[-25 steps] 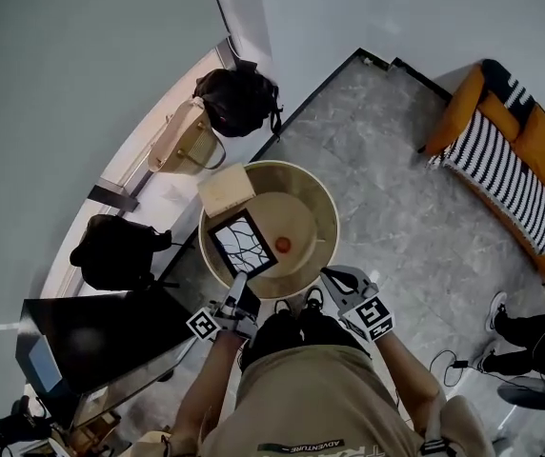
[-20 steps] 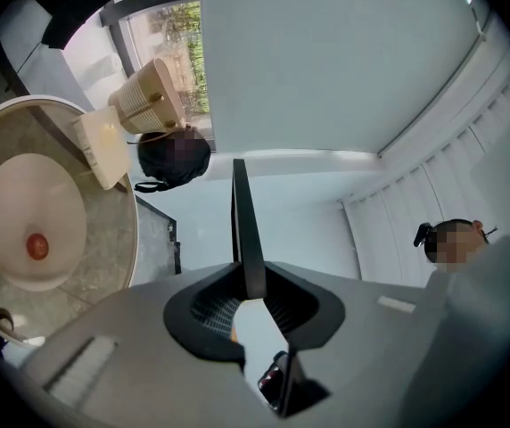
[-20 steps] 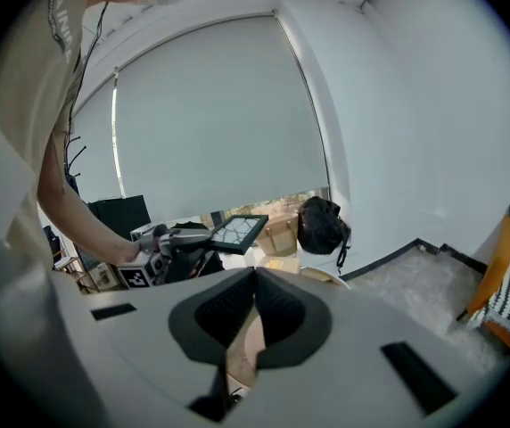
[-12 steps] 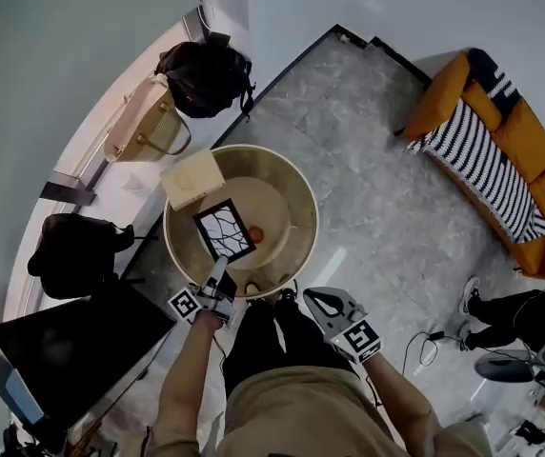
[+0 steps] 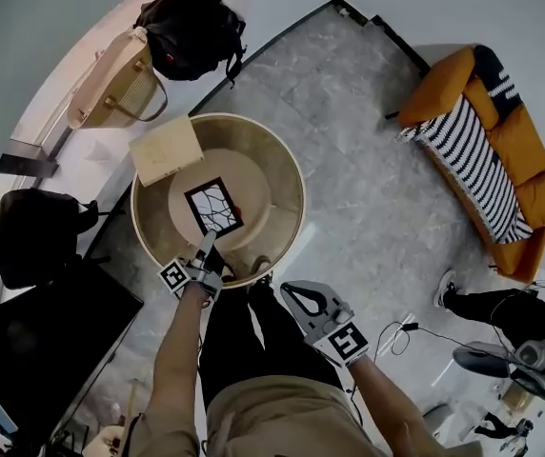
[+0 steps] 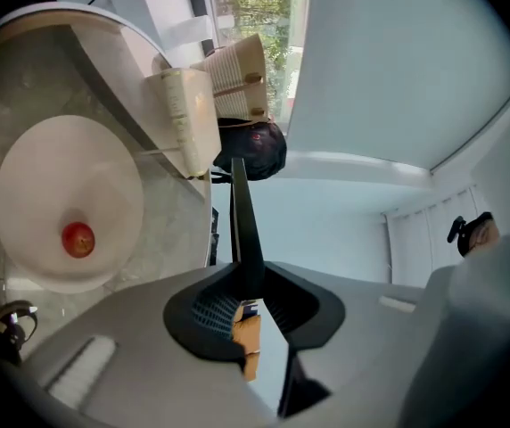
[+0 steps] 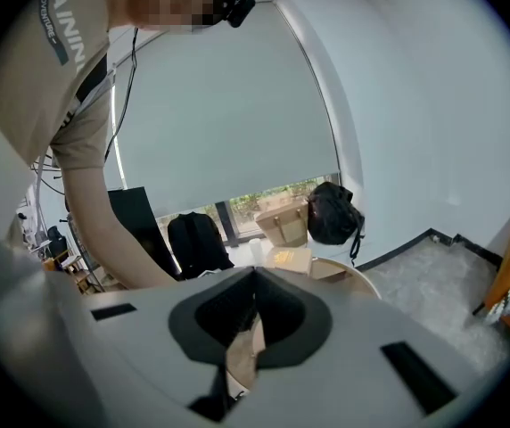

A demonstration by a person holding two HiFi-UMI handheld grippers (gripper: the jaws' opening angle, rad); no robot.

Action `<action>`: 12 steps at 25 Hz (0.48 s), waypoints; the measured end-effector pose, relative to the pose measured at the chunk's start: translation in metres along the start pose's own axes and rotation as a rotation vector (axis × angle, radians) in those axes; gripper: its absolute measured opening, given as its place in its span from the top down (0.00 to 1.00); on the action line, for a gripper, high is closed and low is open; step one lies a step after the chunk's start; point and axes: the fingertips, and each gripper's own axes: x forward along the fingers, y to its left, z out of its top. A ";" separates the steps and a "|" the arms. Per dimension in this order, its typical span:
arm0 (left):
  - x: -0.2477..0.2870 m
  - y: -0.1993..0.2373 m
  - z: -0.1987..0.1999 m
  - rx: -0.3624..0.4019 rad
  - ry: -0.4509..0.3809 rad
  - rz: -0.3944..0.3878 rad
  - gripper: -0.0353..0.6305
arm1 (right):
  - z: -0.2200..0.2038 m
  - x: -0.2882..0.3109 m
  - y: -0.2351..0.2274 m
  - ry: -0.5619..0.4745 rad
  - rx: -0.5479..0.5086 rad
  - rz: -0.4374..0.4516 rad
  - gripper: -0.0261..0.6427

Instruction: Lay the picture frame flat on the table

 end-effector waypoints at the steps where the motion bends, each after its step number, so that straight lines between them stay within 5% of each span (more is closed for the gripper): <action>1: 0.002 0.011 -0.001 -0.010 -0.001 0.013 0.84 | -0.003 0.001 -0.001 0.004 0.006 -0.004 0.95; 12: 0.013 0.077 -0.004 -0.052 0.040 0.124 0.84 | -0.053 -0.013 -0.009 0.091 0.106 -0.065 0.95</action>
